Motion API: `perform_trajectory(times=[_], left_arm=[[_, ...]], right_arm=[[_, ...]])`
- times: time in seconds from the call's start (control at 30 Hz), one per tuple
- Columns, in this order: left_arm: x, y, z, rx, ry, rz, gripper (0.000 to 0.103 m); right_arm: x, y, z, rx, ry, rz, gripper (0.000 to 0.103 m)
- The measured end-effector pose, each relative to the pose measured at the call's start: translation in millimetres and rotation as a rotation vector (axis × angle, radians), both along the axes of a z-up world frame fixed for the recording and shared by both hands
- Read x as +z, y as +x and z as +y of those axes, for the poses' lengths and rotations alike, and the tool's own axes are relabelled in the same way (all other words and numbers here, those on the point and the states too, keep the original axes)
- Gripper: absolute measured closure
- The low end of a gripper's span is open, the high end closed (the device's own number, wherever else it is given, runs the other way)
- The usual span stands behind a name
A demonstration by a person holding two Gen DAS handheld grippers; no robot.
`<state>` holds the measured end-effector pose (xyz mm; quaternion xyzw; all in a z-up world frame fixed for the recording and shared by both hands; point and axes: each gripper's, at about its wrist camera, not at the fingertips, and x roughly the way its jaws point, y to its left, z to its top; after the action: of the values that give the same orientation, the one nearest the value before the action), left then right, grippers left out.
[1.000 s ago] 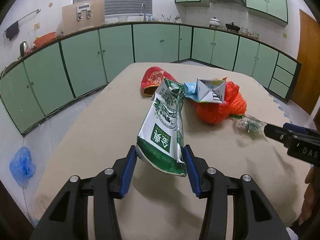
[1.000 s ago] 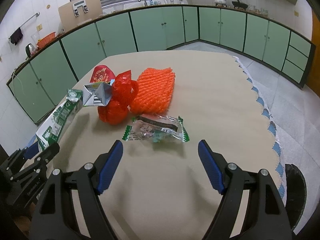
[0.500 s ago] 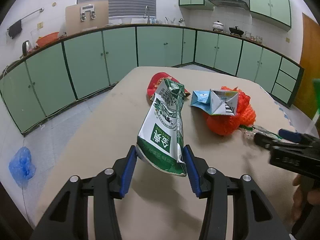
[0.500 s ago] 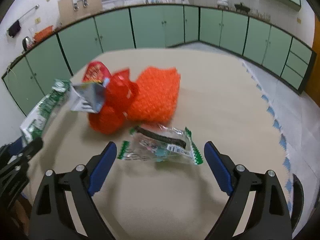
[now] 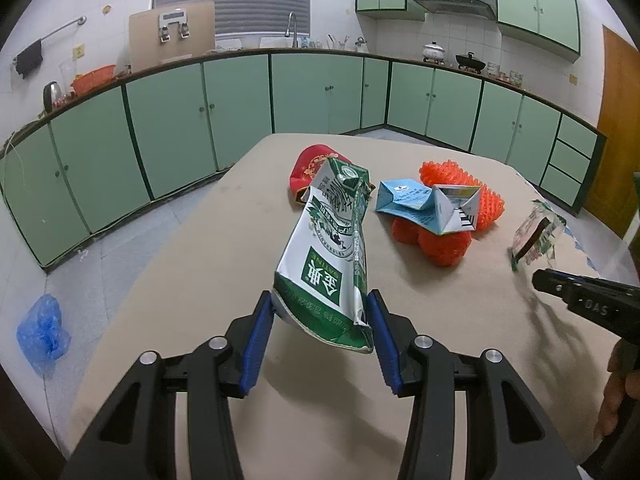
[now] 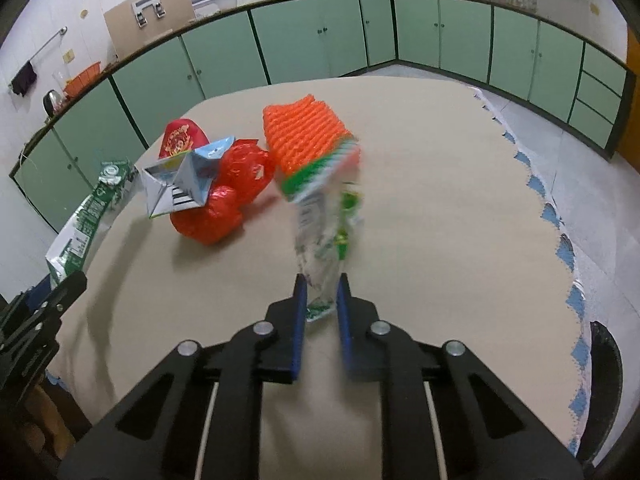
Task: Collect trash
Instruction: 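Grasp the green-white snack bag with the left tool while the right grasps the clear wrapper, then carry snack bag and clear wrapper to the bin and open both tools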
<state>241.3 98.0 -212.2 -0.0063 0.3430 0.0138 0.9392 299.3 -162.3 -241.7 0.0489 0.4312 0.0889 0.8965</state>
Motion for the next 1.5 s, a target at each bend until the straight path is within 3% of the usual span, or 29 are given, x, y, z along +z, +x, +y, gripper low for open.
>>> perform_trajectory(times=[0.37,0.83,1.13,1.5], left_arm=[[10.9,-11.6,-4.9,-0.011,0.013,-0.018,0.056],[63.5,-56.1,-43.1,-0.084,0.037,-0.087,0.056],[80.0,-84.1,-118.4,-0.257,0.010,-0.093,0.056],[76.6,-97.6,-248.8,-0.510,-0.020,-0.068,0.056]], right_arm=[[24.8,-19.3,-12.3,-0.002,0.034,-0.036,0.094],[81.8,-83.8,-59.6,-0.047,0.037,-0.122,0.094],[97.7,-136.0,-123.6,-0.149,0.001,-0.141,0.094],[88.4,-190.3,-212.4,-0.325,-0.022,-0.136,0.094]])
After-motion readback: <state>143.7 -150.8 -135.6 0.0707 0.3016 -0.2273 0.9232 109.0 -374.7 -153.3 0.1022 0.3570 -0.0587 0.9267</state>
